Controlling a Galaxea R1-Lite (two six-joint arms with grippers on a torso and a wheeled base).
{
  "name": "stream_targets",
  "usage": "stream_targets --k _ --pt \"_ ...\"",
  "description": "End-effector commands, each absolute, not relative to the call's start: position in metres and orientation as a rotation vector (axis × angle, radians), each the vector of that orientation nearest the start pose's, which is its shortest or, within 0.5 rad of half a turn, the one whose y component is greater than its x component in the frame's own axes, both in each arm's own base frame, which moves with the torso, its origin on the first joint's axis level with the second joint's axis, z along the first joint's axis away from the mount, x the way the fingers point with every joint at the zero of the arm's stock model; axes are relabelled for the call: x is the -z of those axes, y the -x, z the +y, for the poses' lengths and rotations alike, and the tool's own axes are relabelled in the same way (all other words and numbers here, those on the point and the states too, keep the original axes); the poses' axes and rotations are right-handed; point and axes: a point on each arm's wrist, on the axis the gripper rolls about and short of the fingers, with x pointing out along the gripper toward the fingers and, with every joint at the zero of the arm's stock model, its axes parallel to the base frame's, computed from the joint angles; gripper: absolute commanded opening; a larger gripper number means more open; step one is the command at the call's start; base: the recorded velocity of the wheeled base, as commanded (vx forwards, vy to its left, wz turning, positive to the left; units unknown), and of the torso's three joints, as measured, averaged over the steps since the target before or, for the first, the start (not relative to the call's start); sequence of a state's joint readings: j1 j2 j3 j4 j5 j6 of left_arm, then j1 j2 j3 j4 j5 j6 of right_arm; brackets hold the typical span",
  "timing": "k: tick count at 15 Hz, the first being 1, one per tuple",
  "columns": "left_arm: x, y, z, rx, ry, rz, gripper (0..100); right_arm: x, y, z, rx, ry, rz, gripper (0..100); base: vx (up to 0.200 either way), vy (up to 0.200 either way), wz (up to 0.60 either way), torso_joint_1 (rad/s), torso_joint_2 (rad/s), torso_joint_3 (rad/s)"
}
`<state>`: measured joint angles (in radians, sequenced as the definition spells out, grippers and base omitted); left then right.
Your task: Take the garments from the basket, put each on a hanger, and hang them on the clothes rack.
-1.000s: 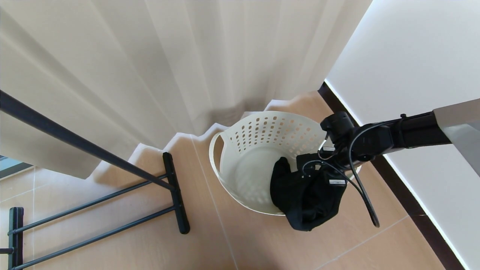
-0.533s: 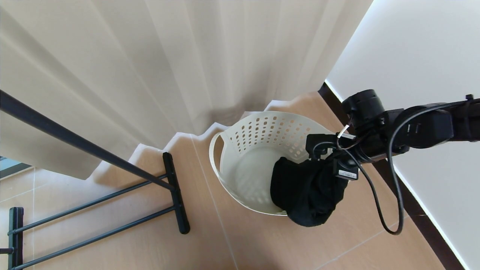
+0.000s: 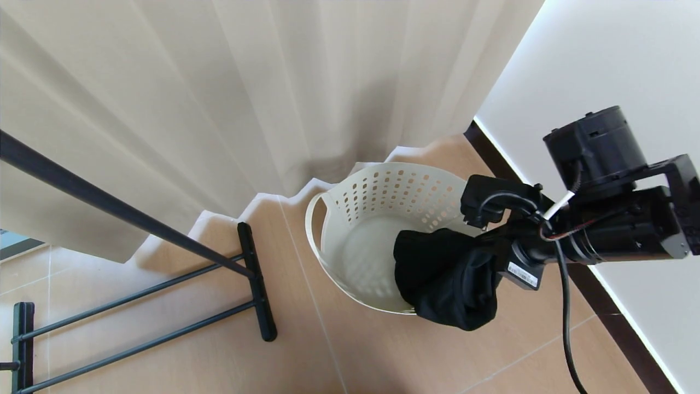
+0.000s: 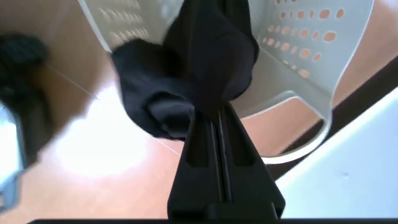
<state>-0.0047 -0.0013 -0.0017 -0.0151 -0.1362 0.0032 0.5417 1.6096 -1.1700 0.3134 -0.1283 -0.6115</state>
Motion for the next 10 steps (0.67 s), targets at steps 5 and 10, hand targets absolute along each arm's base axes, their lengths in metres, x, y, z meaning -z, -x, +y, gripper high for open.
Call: stream_targets --k 5,10 --pt "-0.077 0.023 -0.003 0.141 -0.006 -0.017 100 -0.221 -0.170 0.121 -0.608 0.709 0.276 0 0.000 0.000 0.00 0.000 0.00 0.000" --pt "-0.077 0.023 -0.003 0.141 -0.007 -0.017 100 -0.204 -0.147 0.106 -0.593 0.631 0.069 0 0.000 0.000 0.00 0.000 0.00 0.000"
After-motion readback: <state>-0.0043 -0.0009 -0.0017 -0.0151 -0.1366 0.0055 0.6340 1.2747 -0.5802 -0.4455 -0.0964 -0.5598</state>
